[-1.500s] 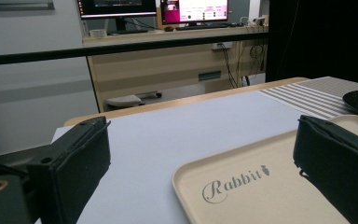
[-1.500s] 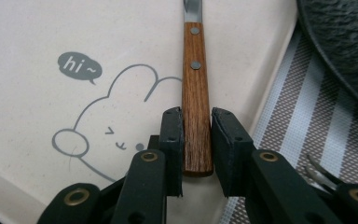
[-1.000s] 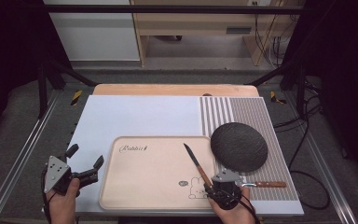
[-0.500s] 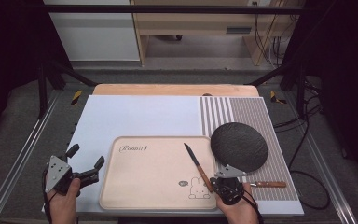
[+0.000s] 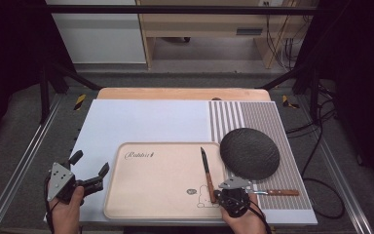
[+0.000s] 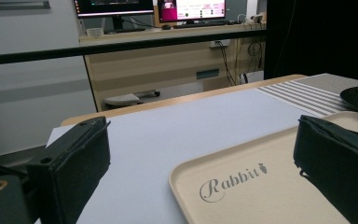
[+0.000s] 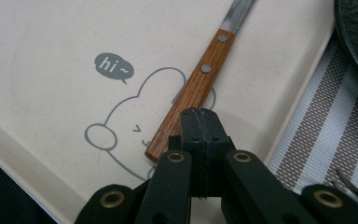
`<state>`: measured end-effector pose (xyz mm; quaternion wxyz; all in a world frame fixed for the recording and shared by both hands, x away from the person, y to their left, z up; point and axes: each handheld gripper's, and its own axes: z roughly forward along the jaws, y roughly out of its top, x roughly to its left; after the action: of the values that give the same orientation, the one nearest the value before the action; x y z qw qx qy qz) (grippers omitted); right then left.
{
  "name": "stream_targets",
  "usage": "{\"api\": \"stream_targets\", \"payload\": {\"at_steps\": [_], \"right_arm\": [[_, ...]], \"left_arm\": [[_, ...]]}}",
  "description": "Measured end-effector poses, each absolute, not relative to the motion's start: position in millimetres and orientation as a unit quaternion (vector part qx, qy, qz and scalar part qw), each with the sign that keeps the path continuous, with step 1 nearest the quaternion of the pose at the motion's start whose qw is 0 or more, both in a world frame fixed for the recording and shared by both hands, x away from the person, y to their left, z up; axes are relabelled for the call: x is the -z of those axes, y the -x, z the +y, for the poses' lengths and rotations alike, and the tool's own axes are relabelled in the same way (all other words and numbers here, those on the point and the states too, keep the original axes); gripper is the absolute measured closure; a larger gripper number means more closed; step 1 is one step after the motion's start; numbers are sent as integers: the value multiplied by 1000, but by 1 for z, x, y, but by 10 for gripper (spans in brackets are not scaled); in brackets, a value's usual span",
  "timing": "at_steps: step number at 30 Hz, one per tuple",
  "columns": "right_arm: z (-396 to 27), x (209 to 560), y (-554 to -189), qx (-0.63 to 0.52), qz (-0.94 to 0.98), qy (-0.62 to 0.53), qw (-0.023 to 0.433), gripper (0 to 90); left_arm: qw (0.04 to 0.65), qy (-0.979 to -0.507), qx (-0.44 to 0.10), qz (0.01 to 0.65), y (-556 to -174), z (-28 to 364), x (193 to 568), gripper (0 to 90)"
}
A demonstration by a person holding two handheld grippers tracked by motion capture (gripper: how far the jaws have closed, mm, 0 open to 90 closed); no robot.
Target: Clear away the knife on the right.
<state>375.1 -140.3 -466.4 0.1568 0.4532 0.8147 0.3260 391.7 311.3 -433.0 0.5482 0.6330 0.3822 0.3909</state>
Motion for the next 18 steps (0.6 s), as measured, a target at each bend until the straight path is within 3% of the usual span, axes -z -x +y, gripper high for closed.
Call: {"api": "stream_targets", "payload": {"at_steps": [18], "right_arm": [[-137, 466, -378, -343, 811, -448, 151, 900]], "left_arm": [[548, -634, -389, 382, -392, 312, 433, 33]]}}
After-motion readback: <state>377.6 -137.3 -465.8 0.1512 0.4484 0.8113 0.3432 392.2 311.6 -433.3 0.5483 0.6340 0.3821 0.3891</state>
